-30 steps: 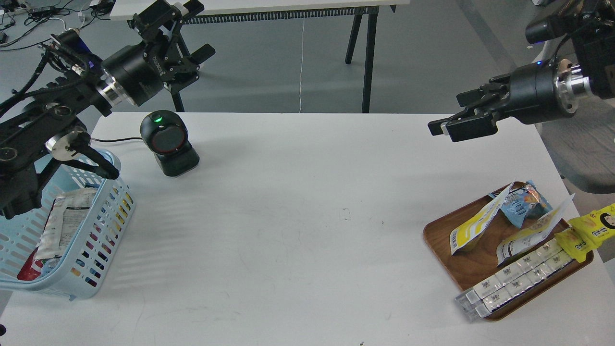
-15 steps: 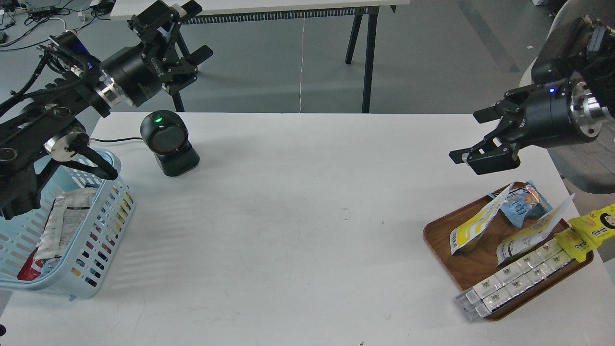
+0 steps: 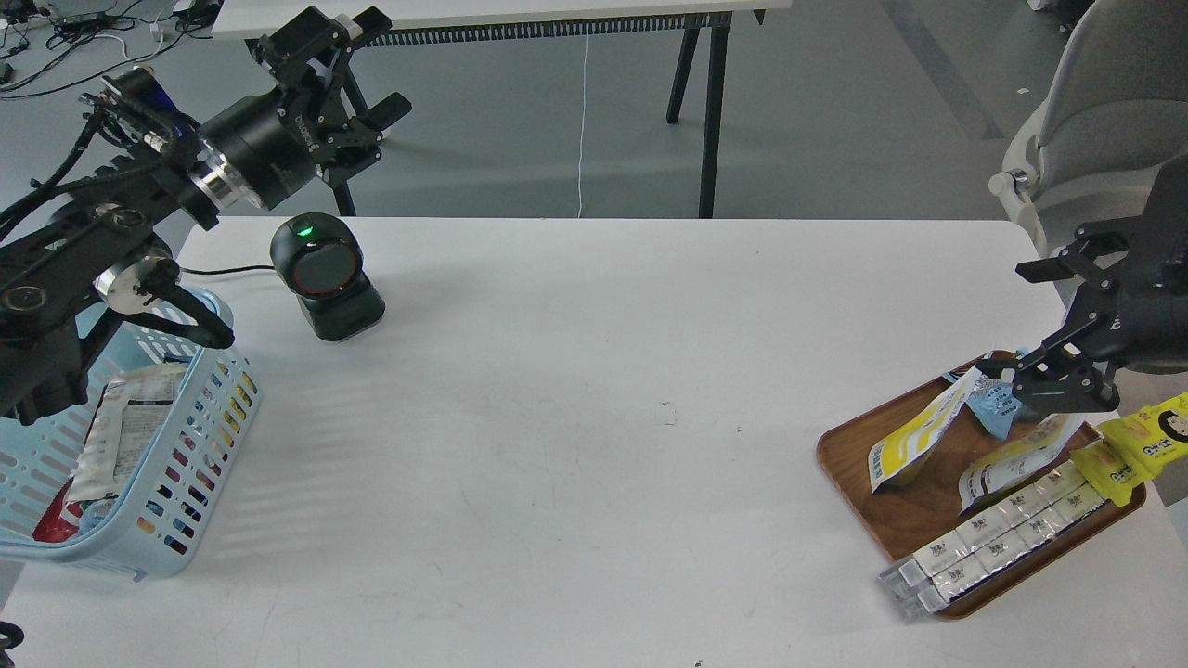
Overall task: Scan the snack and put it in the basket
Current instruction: 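Lower the right gripper and grasp the yellow snack pouch on the tray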
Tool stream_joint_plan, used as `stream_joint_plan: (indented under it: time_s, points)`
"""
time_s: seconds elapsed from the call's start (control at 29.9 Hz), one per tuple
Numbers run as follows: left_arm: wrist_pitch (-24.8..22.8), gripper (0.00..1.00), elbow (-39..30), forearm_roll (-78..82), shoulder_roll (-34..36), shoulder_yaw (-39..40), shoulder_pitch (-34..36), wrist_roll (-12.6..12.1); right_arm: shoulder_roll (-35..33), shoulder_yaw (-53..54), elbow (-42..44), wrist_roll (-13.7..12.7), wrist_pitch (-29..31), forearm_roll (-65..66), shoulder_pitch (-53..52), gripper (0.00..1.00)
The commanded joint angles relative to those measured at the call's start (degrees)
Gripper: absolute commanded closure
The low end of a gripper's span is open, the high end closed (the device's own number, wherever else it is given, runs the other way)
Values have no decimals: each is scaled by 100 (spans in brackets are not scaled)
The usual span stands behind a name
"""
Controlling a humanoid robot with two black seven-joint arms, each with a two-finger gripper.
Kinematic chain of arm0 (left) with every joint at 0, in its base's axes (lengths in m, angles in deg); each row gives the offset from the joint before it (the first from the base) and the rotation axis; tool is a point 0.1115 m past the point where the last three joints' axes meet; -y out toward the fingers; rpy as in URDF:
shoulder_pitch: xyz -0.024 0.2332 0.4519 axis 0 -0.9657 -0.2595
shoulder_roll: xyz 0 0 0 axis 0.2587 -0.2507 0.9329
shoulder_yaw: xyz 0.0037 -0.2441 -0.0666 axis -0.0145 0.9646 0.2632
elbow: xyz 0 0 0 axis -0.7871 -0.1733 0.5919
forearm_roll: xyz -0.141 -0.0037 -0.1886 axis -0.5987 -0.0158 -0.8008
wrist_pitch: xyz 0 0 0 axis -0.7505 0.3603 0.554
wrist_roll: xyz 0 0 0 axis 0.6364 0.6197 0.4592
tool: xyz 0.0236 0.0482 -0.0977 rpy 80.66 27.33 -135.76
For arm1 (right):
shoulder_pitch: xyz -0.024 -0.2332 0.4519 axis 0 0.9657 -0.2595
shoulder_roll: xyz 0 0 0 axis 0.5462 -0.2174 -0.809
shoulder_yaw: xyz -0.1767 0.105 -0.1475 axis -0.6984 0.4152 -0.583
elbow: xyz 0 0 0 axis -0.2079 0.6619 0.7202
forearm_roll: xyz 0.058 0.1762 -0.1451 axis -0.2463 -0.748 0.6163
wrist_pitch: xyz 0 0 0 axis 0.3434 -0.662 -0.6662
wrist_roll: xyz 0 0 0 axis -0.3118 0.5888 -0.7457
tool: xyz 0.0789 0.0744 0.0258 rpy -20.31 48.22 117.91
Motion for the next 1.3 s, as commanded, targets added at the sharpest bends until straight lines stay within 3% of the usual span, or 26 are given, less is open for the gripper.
stream_joint_plan:
  time_s: [0.0, 0.43, 0.87, 1.27]
  points:
    - [0, 0, 4, 1, -28, 0, 2, 0, -90, -5, 8, 0, -55, 1, 176, 3]
    - [0, 0, 109, 1, -98, 9, -7, 0, 50, -5, 122, 0, -64, 1, 502, 3]
    - [0, 0, 144, 1, -80, 9, 2, 0, 1271, -14, 685, 0, -64, 1, 581, 3]
    - [0, 0, 294, -8, -80, 17, -7, 0, 1826, -251, 1089, 0, -55, 1, 686, 5]
